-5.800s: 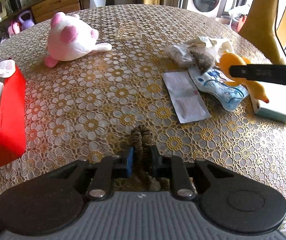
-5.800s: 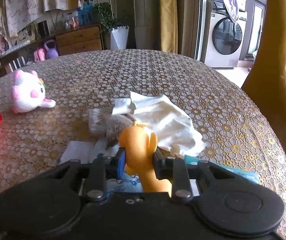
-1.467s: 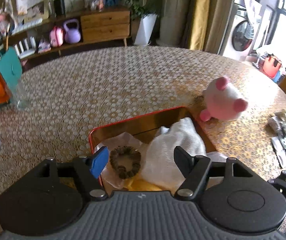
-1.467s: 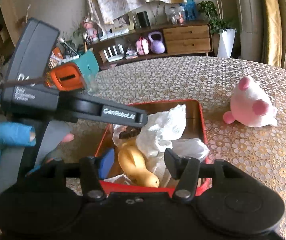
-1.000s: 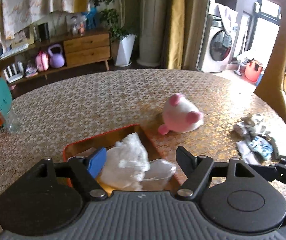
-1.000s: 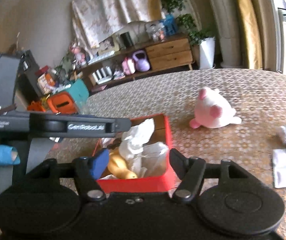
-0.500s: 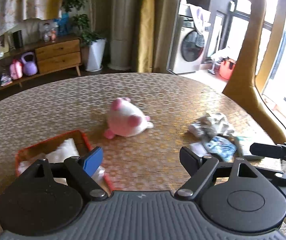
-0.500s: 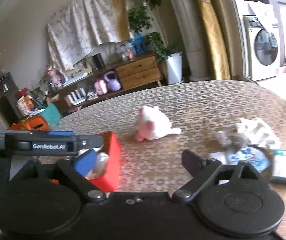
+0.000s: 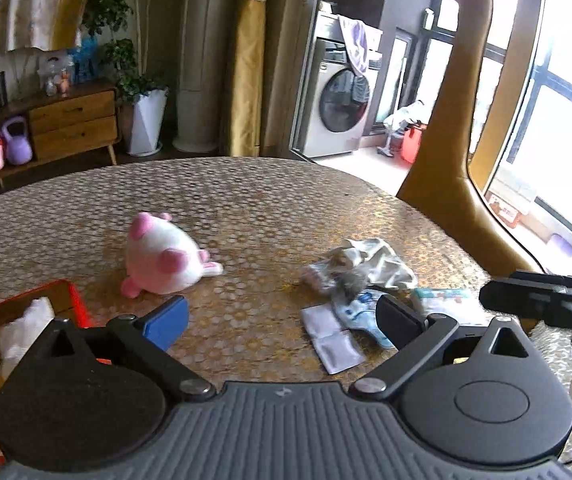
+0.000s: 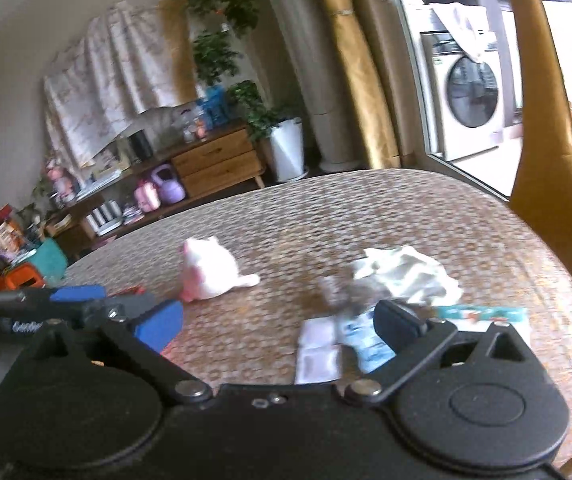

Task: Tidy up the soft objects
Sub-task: 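Withdraw both tools from the tin toward the remaining packets on the table, then grasp the clear bag of dark items with the left tool while the right tool grasps the white cloth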

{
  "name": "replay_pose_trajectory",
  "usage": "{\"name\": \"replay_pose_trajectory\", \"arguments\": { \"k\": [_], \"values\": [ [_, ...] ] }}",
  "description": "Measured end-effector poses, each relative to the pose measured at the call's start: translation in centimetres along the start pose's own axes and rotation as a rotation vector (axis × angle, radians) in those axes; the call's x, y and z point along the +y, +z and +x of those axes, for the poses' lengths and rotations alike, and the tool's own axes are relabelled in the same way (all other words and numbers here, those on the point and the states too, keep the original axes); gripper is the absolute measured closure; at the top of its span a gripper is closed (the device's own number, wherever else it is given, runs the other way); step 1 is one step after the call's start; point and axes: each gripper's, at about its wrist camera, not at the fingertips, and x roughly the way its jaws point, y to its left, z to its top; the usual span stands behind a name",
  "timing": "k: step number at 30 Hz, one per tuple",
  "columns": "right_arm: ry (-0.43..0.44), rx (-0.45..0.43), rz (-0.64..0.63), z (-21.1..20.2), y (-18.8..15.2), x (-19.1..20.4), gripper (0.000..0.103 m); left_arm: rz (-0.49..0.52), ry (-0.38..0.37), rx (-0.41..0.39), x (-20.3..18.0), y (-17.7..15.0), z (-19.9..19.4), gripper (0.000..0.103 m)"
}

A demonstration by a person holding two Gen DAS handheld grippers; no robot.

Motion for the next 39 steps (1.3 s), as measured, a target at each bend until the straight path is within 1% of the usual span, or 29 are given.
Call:
{"name": "replay_pose_trajectory", "arguments": {
  "k": [2,6,8,12,17,20,24,28,32,35,36,38,39],
  "values": [
    [-0.021,-0.001,0.005,0.1,0.5,-1.4,0.001,-0.001,-0.035,0.026,-0.6,0.1,0.7,0.002],
    [-0.066,0.005,-0.007,0.7,1.4,-3.9,0.001,-0.024,-0.066,0.070,-2.0,0.4,2.6,0.002],
    [-0.079,0.017,-0.007,1.4,1.7,-5.2,0.001,-0.018,-0.079,0.081,-3.1,0.2,3.6,0.002],
    [-0.091,0.049,0.011,3.2,2.5,-7.6,0.001,0.019,-0.073,0.105,-5.5,-0.1,5.9,0.002],
    [-0.078,0.102,0.000,5.8,3.4,-9.6,0.001,0.063,-0.059,0.113,-7.9,-0.6,8.5,0.002],
    [-0.075,0.133,-0.009,7.7,3.7,-10.6,0.001,0.071,-0.056,0.126,-8.7,-0.7,10.2,0.002],
    [-0.073,0.170,-0.008,10.4,4.0,-11.9,0.002,0.072,-0.062,0.164,-9.5,-0.9,12.8,0.002],
    [-0.078,0.217,0.005,13.3,3.9,-13.6,0.004,0.069,-0.044,0.171,-9.7,-0.8,15.4,0.002],
    [-0.086,0.239,0.011,15.7,4.0,-15.0,0.007,0.060,-0.018,0.175,-9.6,-0.1,17.8,0.002],
    [-0.090,0.257,0.013,17.5,4.0,-15.8,0.009,0.055,0.027,0.169,-9.4,0.2,19.5,0.002],
    [-0.088,0.263,0.013,18.0,4.0,-16.1,0.010,0.053,0.033,0.170,-9.4,0.3,20.0,0.003],
    [-0.088,0.276,0.008,19.0,4.0,-16.5,0.016,0.049,0.052,0.170,-9.3,0.4,21.1,0.003],
    [-0.089,0.279,0.005,19.5,4.0,-16.7,0.017,0.047,0.053,0.172,-9.2,0.4,21.5,0.003]
  ]
}}
